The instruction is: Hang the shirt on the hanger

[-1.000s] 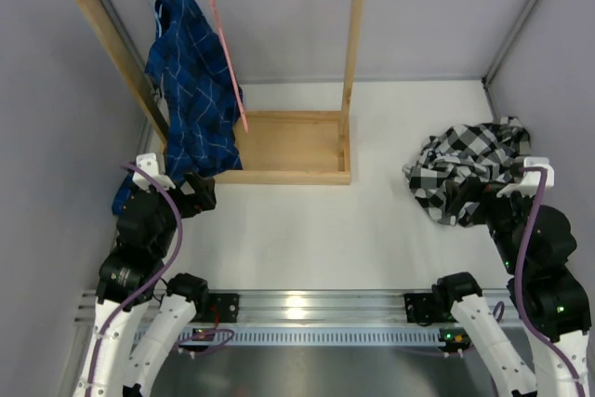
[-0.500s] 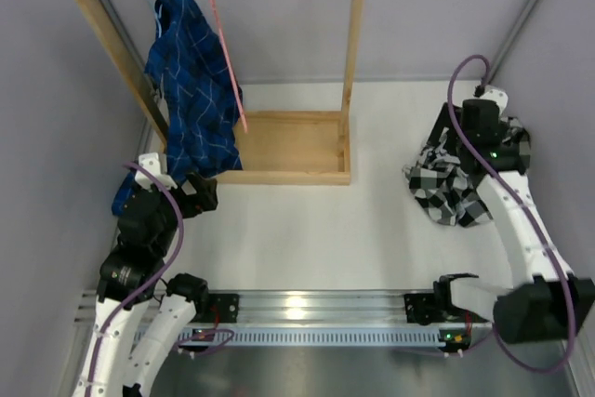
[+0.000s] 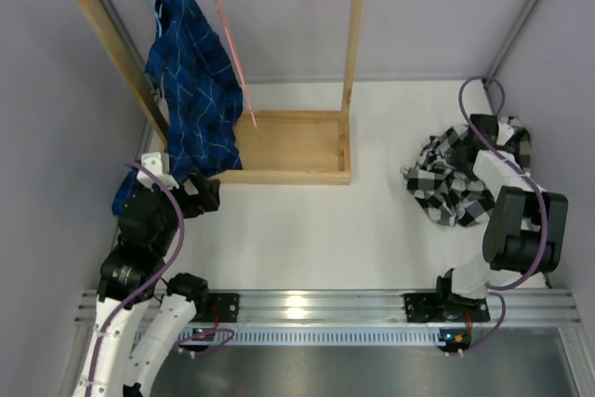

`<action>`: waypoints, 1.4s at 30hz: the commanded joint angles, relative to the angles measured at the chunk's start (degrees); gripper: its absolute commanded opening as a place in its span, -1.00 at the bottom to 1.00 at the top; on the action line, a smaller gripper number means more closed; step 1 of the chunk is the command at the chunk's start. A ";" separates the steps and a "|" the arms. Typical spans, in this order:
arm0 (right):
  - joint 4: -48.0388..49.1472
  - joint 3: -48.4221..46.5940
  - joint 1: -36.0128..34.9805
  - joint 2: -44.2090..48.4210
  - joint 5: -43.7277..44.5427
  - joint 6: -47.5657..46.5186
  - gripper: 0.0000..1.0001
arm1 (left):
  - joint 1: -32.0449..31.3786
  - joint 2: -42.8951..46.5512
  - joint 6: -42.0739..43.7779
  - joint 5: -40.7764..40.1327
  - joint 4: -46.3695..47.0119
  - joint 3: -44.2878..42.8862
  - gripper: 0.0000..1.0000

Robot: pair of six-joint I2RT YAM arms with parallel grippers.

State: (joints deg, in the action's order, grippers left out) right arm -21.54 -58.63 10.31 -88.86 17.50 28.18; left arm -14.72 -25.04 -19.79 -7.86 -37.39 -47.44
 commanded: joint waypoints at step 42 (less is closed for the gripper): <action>-27.41 13.20 -72.97 68.89 21.34 11.01 0.99 | -51.24 -26.53 -20.90 -11.17 30.52 10.98 0.96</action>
State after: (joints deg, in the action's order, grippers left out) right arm -38.70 -41.43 -62.50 -23.92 32.36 39.07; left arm -55.99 -46.96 -38.11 -0.97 -16.10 -32.67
